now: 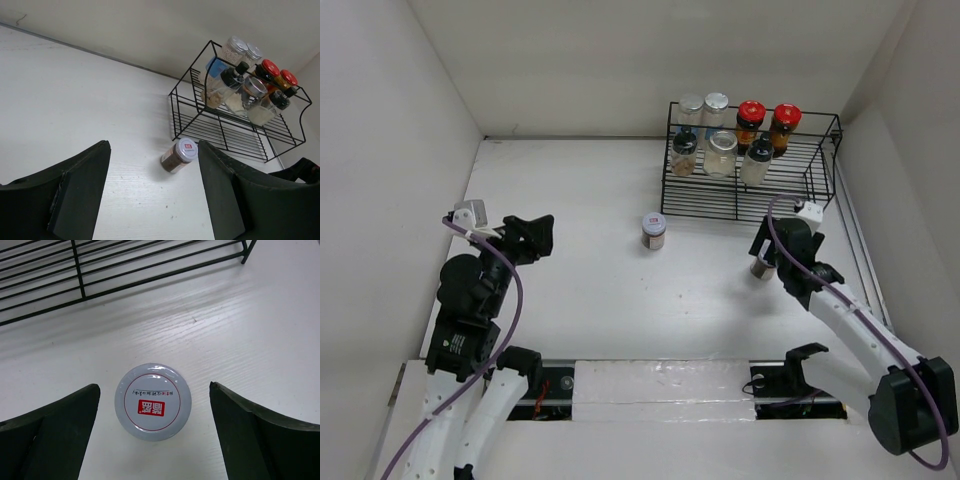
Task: Organize the condiment bottles
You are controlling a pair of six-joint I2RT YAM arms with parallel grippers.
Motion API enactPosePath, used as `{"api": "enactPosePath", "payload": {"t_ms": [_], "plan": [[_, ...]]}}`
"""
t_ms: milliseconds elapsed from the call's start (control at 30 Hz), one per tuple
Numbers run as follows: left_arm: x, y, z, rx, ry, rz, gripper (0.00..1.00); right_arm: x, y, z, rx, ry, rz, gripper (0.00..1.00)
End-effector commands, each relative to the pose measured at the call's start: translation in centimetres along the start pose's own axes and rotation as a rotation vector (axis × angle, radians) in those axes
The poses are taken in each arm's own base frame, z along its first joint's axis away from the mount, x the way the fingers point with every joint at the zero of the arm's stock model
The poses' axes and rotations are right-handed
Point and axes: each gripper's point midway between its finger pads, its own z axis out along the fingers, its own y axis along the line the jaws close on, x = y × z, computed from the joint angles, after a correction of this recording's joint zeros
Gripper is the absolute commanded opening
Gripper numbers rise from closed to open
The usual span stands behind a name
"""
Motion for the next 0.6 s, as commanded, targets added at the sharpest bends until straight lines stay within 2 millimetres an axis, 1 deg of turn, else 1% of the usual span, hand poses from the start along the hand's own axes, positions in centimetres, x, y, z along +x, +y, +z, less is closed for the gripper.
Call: {"api": "enactPosePath", "payload": {"t_ms": [0,33,67,100,167,200,267,300,367,400,467,500,533,567], "plan": [[-1.4,-0.9,-0.2,0.042,-0.057,0.01,0.66,0.9,0.6,0.0,-0.023,0.034,0.037,0.96],[-1.4,-0.9,-0.2,0.042,-0.057,0.01,0.66,1.1,0.2,0.2,-0.006,0.047,0.045,0.95],[-1.4,-0.9,-0.2,0.042,-0.057,0.01,0.66,1.6,0.3,0.5,-0.007,0.067,0.037,0.93],[-1.7,-1.0,-0.4,0.047,-0.067,0.009,0.66,2.5,0.0,0.6,-0.002,0.096,0.044,0.92],[-1.7,-1.0,-0.4,0.047,-0.067,0.009,0.66,2.8,-0.2,1.0,-0.001,0.106,0.053,0.88],[-1.7,-1.0,-0.4,0.047,-0.067,0.009,0.66,3.1,-0.1,1.0,-0.009,0.111,0.053,0.79],[-1.7,-1.0,-0.4,0.047,-0.067,0.009,0.66,3.4,0.0,1.1,-0.016,0.125,0.05,0.74],[-1.7,-1.0,-0.4,0.047,-0.067,0.009,0.66,3.4,0.0,1.1,-0.016,0.125,0.05,0.69],[-1.7,-1.0,-0.4,0.047,-0.067,0.009,0.66,3.4,0.0,1.1,-0.016,0.125,0.05,0.55],[-1.7,-1.0,-0.4,0.047,-0.067,0.009,0.66,3.3,0.0,0.9,-0.018,0.12,0.052,0.52],[-1.7,-1.0,-0.4,0.047,-0.067,0.009,0.66,1.0,-0.5,0.1,0.003,0.055,0.062,0.48],[-1.7,-1.0,-0.4,0.047,-0.067,0.009,0.66,0.1,-0.8,-0.5,0.014,0.039,0.051,0.48],[-1.7,-1.0,-0.4,0.047,-0.067,0.009,0.66,-3.2,-0.4,-1.9,-0.015,-0.046,0.071,0.48],[-1.5,-0.9,-0.2,0.043,-0.059,0.01,0.66,-5.1,-0.2,-2.8,-0.027,-0.097,0.096,0.48]]}}
